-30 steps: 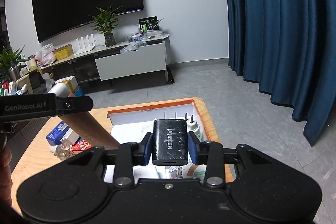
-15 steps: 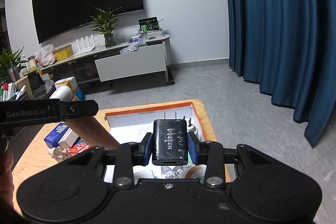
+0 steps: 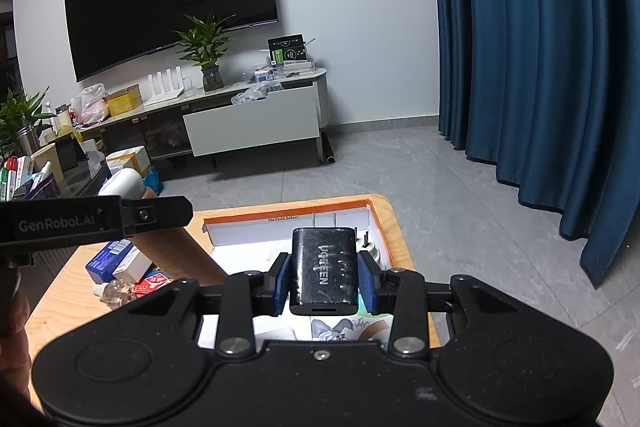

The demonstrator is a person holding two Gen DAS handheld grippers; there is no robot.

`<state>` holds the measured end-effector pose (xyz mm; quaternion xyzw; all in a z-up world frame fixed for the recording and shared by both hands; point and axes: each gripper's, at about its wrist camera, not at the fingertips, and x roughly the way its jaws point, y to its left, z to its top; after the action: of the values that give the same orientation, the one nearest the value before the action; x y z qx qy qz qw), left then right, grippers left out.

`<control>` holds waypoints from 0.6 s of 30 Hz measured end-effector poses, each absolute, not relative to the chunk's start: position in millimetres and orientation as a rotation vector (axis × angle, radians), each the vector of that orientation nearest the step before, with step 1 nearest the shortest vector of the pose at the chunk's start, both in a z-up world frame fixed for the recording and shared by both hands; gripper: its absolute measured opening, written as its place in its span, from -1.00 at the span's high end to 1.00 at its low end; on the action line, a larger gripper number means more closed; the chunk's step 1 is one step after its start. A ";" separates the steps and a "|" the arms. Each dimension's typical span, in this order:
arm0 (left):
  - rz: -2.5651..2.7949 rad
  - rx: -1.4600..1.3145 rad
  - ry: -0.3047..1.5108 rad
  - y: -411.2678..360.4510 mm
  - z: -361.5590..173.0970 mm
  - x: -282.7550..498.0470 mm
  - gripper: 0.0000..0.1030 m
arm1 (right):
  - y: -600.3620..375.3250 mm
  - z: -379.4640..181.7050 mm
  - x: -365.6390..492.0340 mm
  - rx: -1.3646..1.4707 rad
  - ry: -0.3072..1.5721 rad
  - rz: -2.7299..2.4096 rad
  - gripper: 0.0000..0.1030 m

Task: Organize rigid objects
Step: 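Carry the bronze bottle and black charger over the white box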

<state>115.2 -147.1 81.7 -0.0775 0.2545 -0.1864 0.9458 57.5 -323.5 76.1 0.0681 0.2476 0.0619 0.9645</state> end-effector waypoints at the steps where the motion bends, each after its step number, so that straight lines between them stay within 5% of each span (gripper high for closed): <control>1: -0.380 -0.159 0.519 -146.9 81.6 115.4 0.30 | -323.5 76.6 57.2 0.137 0.500 0.126 0.16; 18: -0.375 -0.160 0.531 -146.7 79.9 117.7 0.30 | -325.3 85.4 56.8 0.119 0.484 0.133 0.16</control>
<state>117.7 -146.7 79.9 -0.0786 0.2608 -0.1840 0.9444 56.8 -325.3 85.4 0.0586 0.2392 0.0659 0.9670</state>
